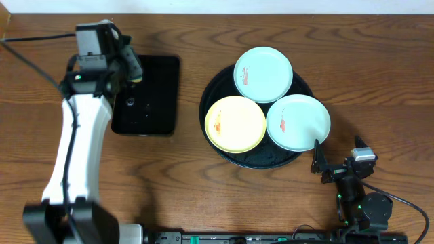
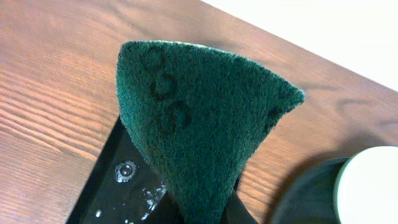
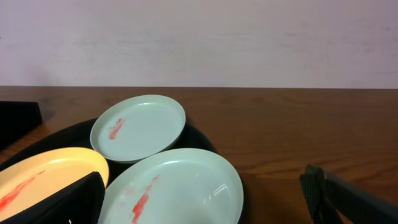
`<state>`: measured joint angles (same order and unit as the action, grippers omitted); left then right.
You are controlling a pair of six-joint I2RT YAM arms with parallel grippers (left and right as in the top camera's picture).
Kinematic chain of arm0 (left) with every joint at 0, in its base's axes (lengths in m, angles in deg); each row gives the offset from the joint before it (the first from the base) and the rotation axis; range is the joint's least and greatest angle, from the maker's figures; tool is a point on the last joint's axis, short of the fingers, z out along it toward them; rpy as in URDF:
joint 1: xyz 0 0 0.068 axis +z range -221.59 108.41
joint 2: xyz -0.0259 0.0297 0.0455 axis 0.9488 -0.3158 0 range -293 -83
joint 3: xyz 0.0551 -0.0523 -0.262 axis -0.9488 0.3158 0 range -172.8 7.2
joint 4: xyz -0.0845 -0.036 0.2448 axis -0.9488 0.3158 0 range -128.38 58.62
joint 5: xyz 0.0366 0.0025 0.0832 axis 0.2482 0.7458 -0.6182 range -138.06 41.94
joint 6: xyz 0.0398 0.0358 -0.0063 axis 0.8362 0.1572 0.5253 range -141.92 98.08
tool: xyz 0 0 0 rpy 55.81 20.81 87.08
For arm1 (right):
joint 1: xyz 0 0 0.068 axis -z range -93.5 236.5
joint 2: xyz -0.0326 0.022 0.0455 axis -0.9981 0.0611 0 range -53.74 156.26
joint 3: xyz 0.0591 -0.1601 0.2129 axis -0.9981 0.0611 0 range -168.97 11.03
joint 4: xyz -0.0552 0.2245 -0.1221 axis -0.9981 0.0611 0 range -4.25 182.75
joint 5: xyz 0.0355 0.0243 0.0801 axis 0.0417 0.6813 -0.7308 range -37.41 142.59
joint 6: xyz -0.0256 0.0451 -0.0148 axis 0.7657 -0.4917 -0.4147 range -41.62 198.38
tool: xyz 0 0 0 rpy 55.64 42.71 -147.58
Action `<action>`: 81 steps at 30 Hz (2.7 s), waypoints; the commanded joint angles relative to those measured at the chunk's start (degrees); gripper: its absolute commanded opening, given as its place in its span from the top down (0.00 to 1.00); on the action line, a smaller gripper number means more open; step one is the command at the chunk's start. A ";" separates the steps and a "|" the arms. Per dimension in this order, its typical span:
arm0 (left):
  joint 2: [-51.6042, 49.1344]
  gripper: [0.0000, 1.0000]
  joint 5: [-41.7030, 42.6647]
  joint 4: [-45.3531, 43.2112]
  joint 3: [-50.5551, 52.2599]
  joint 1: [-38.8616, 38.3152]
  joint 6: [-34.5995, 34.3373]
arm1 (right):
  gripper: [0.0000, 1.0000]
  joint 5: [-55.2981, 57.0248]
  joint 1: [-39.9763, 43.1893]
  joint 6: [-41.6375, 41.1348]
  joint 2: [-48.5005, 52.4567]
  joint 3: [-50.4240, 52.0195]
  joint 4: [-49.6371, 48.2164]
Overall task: Clean dirty plates on tray and stack at the side
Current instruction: 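Lift the green sponge up out of the black tray, then carry the sponge with the left gripper onto the yellow plate, then reach the right gripper to the yellow plate's rim and grasp it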
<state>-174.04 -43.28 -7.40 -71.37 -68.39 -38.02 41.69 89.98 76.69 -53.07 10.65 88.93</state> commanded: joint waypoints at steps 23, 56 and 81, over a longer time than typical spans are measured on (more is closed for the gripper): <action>-4.83 0.92 -4.13 1.95 7.56 -0.11 -1.51 | 0.01 -0.52 0.22 0.04 -0.35 0.02 0.26; -3.06 0.93 12.33 -2.36 10.08 -29.53 -9.73 | 0.01 0.83 0.22 0.50 -0.35 0.02 -1.95; -14.78 0.92 7.39 -11.43 10.08 -31.95 -15.76 | 0.01 -7.54 0.15 10.93 34.77 -42.62 14.67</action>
<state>-188.66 -34.87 -18.66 -61.27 -100.21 -53.06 35.99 89.98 82.50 -27.87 -23.12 99.34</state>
